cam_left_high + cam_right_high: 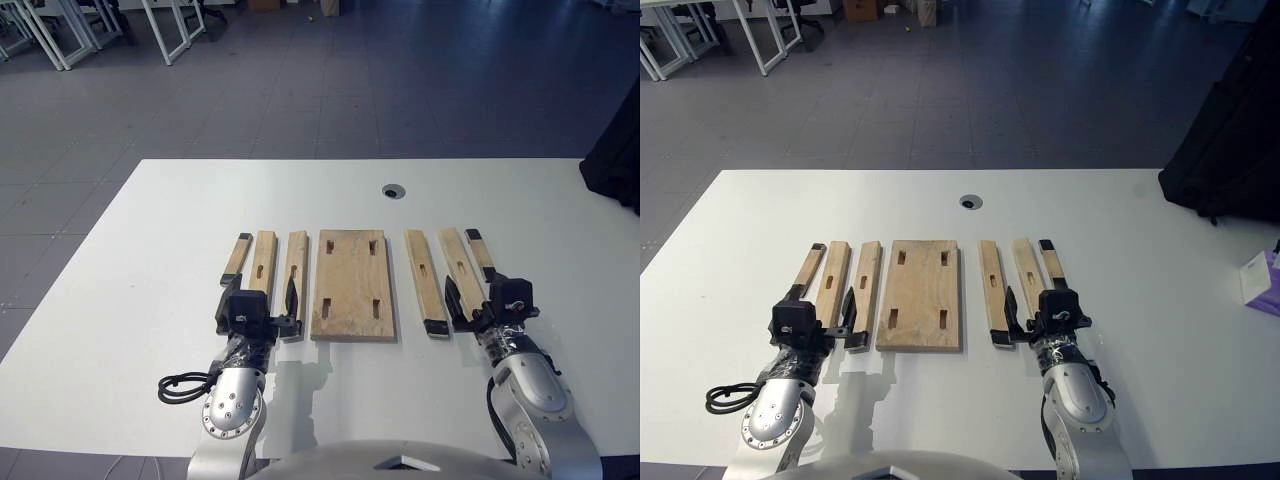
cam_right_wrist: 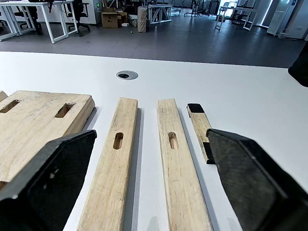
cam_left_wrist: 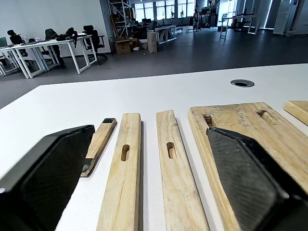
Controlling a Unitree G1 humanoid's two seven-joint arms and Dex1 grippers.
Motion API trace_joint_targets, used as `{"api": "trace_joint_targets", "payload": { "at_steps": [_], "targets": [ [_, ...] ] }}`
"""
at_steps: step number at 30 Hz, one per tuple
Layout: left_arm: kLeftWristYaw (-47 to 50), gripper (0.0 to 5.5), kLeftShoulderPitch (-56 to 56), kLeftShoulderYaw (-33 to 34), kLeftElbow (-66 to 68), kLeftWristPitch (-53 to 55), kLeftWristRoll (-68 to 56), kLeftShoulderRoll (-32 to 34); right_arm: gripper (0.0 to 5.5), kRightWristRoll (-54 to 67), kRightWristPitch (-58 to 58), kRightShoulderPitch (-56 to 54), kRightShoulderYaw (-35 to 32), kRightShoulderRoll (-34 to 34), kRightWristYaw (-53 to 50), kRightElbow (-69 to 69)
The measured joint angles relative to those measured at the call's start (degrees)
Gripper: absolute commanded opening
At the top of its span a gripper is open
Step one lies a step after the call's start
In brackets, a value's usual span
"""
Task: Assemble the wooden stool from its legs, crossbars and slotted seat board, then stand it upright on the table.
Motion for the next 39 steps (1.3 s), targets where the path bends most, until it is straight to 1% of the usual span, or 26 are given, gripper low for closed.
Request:
{"api": "trace_joint_targets", "payload": {
  "at_steps": [39],
  "targets": [
    [-0.16,4.31,0.05,0.22,-0.05,0.94,-0.65,0.01,4.21,-0.07,0.05,-0.55,0.09,-0.22,-0.39,-0.13]
  ]
}}
